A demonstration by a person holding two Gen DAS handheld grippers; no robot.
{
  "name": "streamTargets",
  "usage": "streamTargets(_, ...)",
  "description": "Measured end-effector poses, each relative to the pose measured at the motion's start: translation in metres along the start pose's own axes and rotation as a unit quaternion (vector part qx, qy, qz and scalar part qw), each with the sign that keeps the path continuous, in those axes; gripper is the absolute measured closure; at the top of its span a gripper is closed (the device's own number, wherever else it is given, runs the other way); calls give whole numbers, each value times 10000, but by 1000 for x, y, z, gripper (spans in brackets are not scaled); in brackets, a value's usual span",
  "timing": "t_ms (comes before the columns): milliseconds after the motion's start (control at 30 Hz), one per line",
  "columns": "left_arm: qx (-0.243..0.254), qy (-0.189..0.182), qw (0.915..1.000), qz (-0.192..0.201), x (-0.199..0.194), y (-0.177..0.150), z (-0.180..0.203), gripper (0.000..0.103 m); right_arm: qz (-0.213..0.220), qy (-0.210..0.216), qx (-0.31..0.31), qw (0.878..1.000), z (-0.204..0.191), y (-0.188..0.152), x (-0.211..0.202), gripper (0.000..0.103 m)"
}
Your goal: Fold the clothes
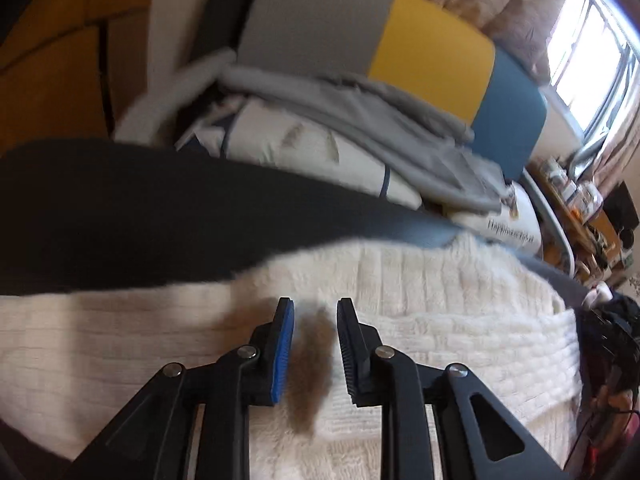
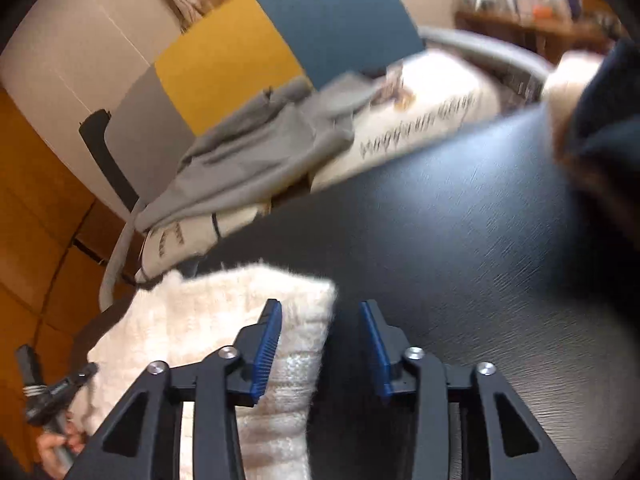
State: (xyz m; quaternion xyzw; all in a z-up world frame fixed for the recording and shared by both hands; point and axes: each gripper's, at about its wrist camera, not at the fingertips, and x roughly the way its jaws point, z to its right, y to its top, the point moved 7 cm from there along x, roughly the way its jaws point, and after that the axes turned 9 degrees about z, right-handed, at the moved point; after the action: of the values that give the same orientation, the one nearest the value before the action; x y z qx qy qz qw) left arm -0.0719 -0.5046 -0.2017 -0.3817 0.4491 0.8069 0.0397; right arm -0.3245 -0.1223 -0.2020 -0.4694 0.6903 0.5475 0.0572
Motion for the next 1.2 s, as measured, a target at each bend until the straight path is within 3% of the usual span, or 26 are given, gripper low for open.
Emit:
streamTargets(133, 747, -393, 9962, 198, -14, -7, 39, 81, 56, 239, -781, 9966, -39, -1, -20, 58)
streamTargets(267, 1207, -264, 9919, -310, 9, -37, 62, 81, -297, 155, -1523, 9878, -69, -25, -11, 50)
streamTargets(333, 1129, -142, 9920, -541, 21, -54, 58, 81, -514, -86, -1644, 9850, -65, -38, 0, 47)
streamTargets(433, 870, -297, 9953, -319, 14, -64, 53, 81, -811, -275, -1757, 9807, -51, -61, 13, 45)
streamTargets(767, 563, -366, 9977, -38, -1, -83, 49, 80, -513, -326, -2037, 9772, -46, -77, 2, 45)
streamTargets(900, 351, -524, 9979, -132, 6, -67, 44, 80, -473, -271, -2061, 9770, -41, -79, -2, 45)
streamTargets(967, 317, -438, 9984, -190, -6, -57, 43, 80, -576, -412, -2275, 9712, -45, -76, 2, 41)
streamTargets(1067, 149, -690, 9972, 253, -61, -42, 40, 80, -762, -641, -2304, 9680, -54, -69, -13, 39)
streamTargets(1133, 144, -838, 9956, 406, -98, -46, 33, 79, -520, -399, -2381, 9690, -72, -69, -42, 37)
streamTargets(1200, 225, -894, 9946, 472, -132, -57, 23, 79, -485, 129, -2400, 9695, -94, -88, -77, 30)
